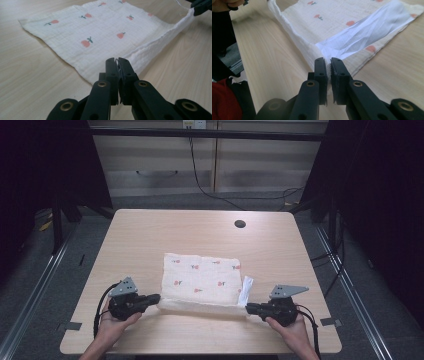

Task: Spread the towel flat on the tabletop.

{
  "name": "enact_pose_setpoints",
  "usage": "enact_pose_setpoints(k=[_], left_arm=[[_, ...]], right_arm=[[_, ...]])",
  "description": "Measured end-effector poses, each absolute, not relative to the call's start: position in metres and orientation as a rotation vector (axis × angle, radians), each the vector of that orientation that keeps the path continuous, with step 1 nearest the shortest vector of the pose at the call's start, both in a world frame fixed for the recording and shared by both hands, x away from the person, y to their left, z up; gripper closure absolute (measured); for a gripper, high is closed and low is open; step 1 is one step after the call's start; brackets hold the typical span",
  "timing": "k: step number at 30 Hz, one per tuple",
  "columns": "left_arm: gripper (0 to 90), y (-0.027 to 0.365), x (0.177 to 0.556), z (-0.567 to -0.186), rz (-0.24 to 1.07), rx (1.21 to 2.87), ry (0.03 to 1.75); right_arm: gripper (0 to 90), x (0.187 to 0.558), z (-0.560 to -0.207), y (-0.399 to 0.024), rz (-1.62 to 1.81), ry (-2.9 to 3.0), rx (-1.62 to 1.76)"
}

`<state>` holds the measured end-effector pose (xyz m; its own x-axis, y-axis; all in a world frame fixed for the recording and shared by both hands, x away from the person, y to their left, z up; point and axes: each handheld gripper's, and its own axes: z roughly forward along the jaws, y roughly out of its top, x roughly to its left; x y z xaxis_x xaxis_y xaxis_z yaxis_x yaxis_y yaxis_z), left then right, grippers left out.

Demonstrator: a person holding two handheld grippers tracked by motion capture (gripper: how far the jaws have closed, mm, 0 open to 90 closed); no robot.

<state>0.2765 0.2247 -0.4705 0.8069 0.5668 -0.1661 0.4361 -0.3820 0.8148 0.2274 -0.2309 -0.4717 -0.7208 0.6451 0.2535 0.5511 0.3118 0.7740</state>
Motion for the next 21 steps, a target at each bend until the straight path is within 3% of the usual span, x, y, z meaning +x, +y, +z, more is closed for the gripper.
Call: enact_pose_setpoints(k=[7,21], left_arm=[[86.5,0.225,0.271,-0.482,0.146,2.09,0.749],[72.5,0.236,0.277,-0.477,0.149,2.039,0.801]], right_arm=[[78.6,0.223,-0.478,-0.232,1.375,2.485,1.143],[69.2,0.233,-0.475,-0.242,1.398,2.397,1.196]])
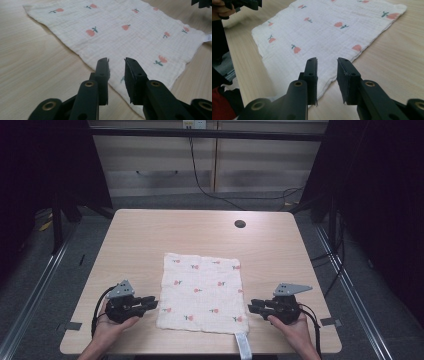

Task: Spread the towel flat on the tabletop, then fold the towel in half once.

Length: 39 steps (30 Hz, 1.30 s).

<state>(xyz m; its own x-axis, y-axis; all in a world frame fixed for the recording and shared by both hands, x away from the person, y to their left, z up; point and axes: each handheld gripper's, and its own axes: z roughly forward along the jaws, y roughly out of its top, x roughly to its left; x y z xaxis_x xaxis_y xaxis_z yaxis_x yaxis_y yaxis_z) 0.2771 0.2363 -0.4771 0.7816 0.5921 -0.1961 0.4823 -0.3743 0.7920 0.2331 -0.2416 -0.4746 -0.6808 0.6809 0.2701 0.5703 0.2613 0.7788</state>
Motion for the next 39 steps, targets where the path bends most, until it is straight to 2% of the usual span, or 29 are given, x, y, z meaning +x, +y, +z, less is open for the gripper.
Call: enact_pose_setpoints(k=[5,9,17,23,27,39], left_arm=[[68.3,0.235,0.294,-0.472,0.149,2.032,0.846],[67.2,0.224,0.307,-0.467,0.146,2.039,0.831],[66.4,0.205,0.34,-0.474,0.102,2.035,0.869],[65.3,0.198,0.35,-0.478,0.119,2.065,0.876],[65.8,0.192,0.352,-0.485,0.124,2.081,0.873],[67.9,0.192,0.356,-0.502,0.141,2.152,0.855]], right_arm=[[62.0,0.246,-0.472,-0.244,1.37,2.371,1.225],[60.1,0.261,-0.472,-0.239,1.364,2.369,1.239],[60.6,0.295,-0.47,-0.217,1.336,2.436,1.163],[60.2,0.315,-0.471,-0.2,1.34,2.459,1.156],[60.2,0.329,-0.485,-0.195,1.331,2.463,1.21],[61.7,0.334,-0.505,-0.19,1.237,2.494,1.246]])
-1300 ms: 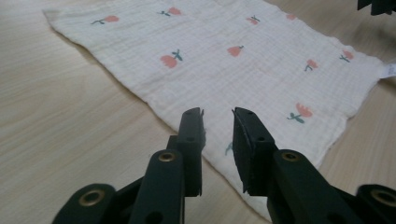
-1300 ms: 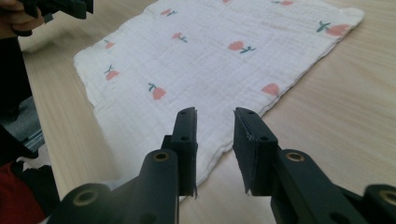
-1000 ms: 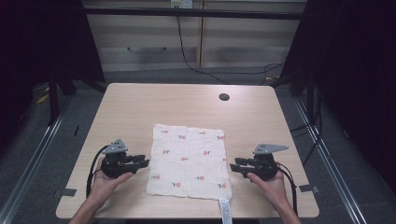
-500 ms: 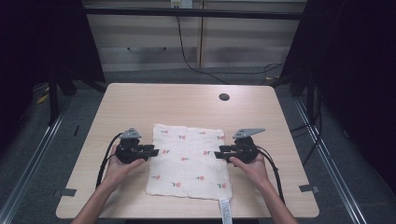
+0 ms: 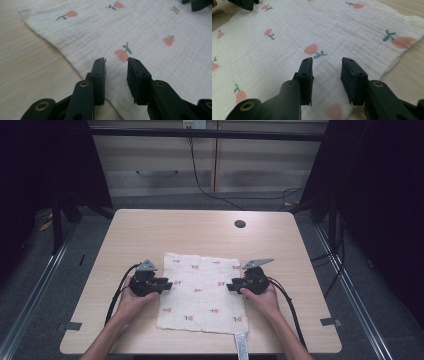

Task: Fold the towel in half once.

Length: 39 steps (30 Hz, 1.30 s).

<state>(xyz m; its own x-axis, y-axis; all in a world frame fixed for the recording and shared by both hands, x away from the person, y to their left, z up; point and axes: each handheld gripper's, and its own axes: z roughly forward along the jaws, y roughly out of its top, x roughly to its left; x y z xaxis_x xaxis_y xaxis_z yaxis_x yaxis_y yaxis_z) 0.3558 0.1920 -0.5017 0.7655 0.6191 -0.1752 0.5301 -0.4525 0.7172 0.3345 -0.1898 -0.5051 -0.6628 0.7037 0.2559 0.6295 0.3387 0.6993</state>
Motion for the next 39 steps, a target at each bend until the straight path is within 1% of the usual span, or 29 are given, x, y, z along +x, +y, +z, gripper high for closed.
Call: enact_pose_setpoints(k=[3,7,11,12,13,20,24,25,27,30,31,33,39], left_arm=[[68.7,0.195,0.356,-0.505,0.122,2.123,0.859],[68.0,0.194,0.352,-0.506,0.141,2.124,0.852],[68.0,0.194,0.346,-0.505,0.126,2.129,0.845],[67.9,0.195,0.344,-0.505,0.105,2.12,0.854],[67.8,0.196,0.341,-0.504,0.09,2.129,0.861],[67.5,0.197,0.326,-0.501,0.104,2.181,0.823],[67.1,0.197,0.32,-0.5,0.108,2.182,0.809],[67.1,0.197,0.32,-0.498,0.126,2.172,0.8],[68.7,0.197,0.324,-0.495,0.117,2.143,0.797],[68.7,0.194,0.333,-0.495,0.113,2.108,0.81],[68.7,0.191,0.336,-0.498,0.107,2.113,0.814],[68.8,0.184,0.34,-0.504,0.159,2.147,0.824],[69.0,0.186,0.337,-0.504,0.137,2.158,0.8]], right_arm=[[63.2,0.335,-0.506,-0.189,1.236,2.491,1.226],[64.3,0.337,-0.506,-0.189,1.235,2.506,1.191],[64.4,0.335,-0.507,-0.189,1.257,2.504,1.214],[64.7,0.333,-0.506,-0.188,1.263,2.534,1.199],[64.9,0.332,-0.506,-0.187,1.256,2.54,1.195],[66.2,0.322,-0.504,-0.19,1.232,2.548,1.191],[66.5,0.315,-0.504,-0.196,1.222,2.553,1.192],[66.5,0.313,-0.504,-0.196,1.22,2.551,1.187],[66.5,0.311,-0.504,-0.195,1.219,2.545,1.185],[66.5,0.309,-0.502,-0.193,1.203,2.568,1.161],[66.5,0.307,-0.501,-0.192,1.186,2.575,1.159],[66.5,0.303,-0.5,-0.191,1.169,2.582,1.156],[66.3,0.293,-0.498,-0.193,1.142,2.61,1.161]])
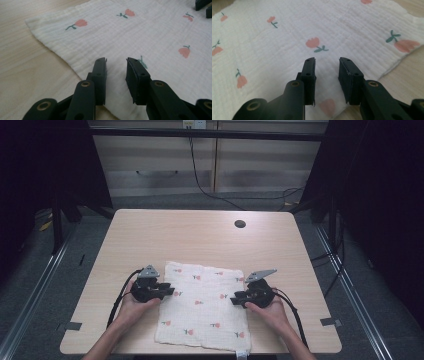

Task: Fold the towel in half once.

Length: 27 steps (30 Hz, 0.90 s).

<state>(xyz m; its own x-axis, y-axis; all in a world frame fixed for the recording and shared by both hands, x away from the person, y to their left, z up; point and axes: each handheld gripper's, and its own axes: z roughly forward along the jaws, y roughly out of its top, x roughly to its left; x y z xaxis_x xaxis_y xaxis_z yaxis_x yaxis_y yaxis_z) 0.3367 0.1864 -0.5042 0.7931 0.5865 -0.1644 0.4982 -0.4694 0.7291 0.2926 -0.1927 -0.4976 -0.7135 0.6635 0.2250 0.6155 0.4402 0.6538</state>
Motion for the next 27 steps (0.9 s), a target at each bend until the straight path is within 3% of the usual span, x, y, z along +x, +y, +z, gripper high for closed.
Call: enact_pose_setpoints(k=[5,16,27], left_arm=[[68.8,0.189,0.332,-0.506,0.168,2.143,0.798],[68.9,0.19,0.331,-0.508,0.177,2.139,0.772],[68.6,0.19,0.33,-0.508,0.192,2.141,0.76]], right_arm=[[63.9,0.301,-0.49,-0.197,1.174,2.577,1.195],[65.8,0.37,-0.49,-0.219,1.185,2.407,1.316],[67.4,0.38,-0.502,-0.208,1.07,2.417,1.301]])
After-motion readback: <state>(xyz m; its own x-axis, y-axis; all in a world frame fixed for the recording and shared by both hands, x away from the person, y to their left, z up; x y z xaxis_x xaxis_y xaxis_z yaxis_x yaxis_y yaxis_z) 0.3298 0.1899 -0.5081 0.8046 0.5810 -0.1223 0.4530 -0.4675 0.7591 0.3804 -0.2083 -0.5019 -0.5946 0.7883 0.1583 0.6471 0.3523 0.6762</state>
